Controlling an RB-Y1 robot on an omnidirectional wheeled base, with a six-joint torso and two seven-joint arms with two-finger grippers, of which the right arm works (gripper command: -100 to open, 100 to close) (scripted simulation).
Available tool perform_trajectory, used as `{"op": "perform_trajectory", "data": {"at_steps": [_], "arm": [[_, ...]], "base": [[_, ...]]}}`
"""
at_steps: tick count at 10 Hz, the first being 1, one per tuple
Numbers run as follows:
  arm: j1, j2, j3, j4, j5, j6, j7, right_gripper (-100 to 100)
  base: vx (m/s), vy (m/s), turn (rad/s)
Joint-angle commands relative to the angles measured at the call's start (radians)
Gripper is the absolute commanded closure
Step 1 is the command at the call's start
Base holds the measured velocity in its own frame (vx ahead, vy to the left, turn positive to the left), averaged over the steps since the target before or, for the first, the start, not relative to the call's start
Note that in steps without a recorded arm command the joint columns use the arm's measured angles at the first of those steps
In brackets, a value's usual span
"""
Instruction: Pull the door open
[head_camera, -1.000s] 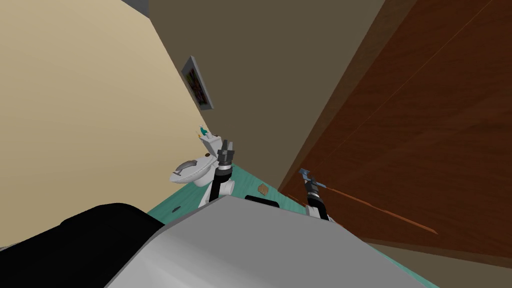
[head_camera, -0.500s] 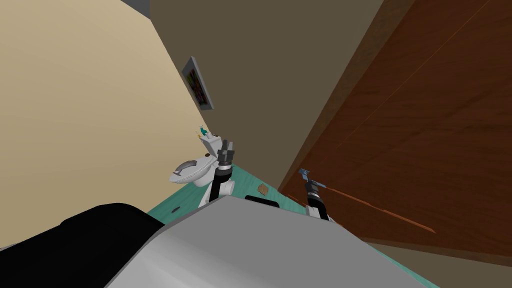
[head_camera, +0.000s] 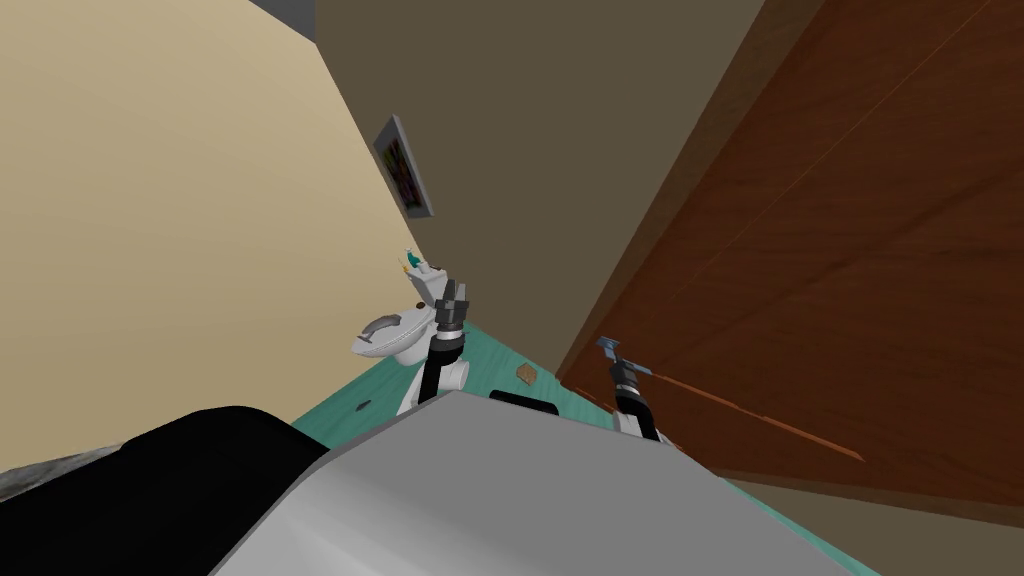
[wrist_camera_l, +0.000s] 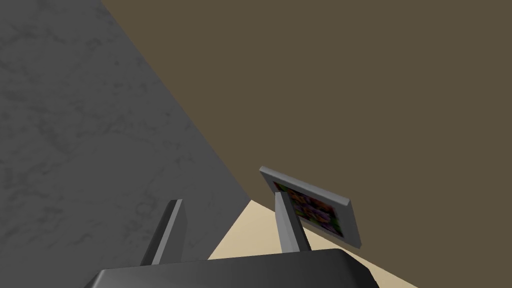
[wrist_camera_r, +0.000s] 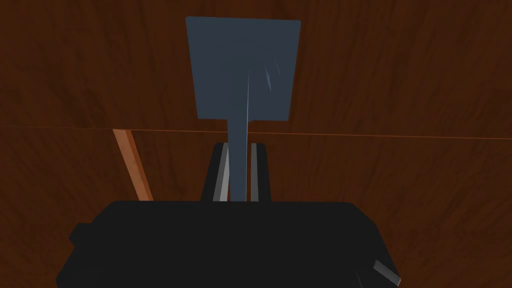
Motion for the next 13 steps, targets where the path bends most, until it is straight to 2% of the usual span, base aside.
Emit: {"op": "perform_trajectory", "data": {"at_steps": [1,6,7,8,11,13], "arm": [[0.013,-0.003,0.017,-0.010,0.011,0.000,-0.016,100],[0.032,-0.032,0.075,-0.018,0.047,-0.021,-0.080,100],[0.017,-0.032,0.066,0.007,0.042,-0.028,-0.073,100],[0.025,-0.038,0.084,0.008,0.053,-0.039,-0.092,100],[0.032,-0.048,0.101,0.004,0.065,-0.050,-0.111,100],[0.045,-0.065,0.130,-0.002,0.084,-0.070,-0.144,100]], "base": [[-0.200,-0.025,0.097],[-0.240,-0.039,0.111],[-0.127,-0.025,0.032],[-0.150,-0.034,0.093],[-0.200,-0.038,0.075],[-0.215,-0.045,0.103]]}}
